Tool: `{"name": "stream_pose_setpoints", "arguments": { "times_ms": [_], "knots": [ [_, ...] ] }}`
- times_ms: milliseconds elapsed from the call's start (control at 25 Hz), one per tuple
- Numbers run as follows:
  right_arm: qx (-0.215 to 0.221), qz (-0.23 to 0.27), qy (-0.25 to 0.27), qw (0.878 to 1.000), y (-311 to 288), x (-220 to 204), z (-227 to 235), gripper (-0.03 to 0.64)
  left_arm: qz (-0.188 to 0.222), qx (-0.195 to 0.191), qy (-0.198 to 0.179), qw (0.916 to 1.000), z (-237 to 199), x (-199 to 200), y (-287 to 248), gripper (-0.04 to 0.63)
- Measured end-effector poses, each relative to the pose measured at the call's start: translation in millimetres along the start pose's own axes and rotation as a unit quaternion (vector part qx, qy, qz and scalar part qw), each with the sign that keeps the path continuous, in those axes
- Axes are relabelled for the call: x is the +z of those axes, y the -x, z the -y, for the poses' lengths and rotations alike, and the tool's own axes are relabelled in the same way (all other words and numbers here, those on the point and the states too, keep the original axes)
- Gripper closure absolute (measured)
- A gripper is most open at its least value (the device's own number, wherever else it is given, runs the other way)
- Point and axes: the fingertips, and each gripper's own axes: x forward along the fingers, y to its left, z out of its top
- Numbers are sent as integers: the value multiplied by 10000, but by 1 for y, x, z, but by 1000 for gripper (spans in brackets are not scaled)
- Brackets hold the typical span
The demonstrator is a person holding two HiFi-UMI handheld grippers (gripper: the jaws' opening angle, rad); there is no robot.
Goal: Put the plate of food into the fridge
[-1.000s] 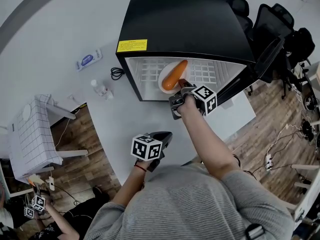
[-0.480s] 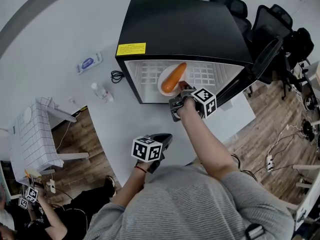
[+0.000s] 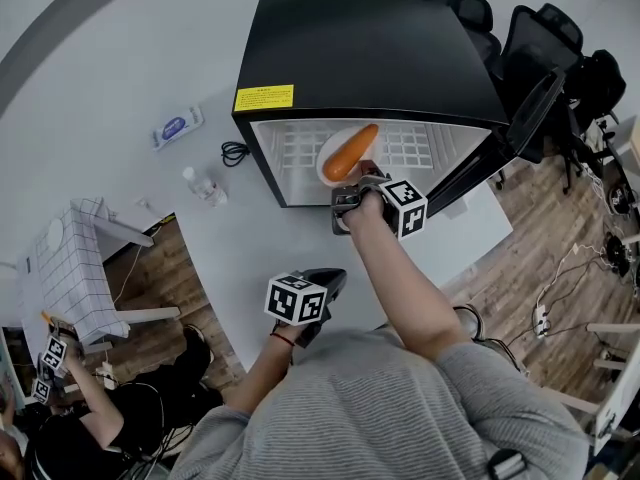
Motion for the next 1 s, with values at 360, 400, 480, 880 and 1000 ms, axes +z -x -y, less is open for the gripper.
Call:
{"name": "stream_pose_setpoints", "arguments": {
  "times_ms": [360,400,480,880,1000],
  "knots": [
    [152,-36,-46,9999,-3,0,0,564,-3,-49,-21,10000,-5,0,3,584],
    [217,-92,-51,9997,-3,0,-2,559,0,-56,-23,10000,-6,1,3,584],
    [364,-189,-64,9991,-3,0,-5,529,-2,-72,-35,10000,-5,2,1,584],
    [583,-359,-4,9977,2,12,-6,465,-117,-48,-126,9998,0,-3,-4,584],
    [577,-481,7,9972,5,11,-2,465,-121,-29,-132,9998,0,-3,-4,584]
  ]
}}
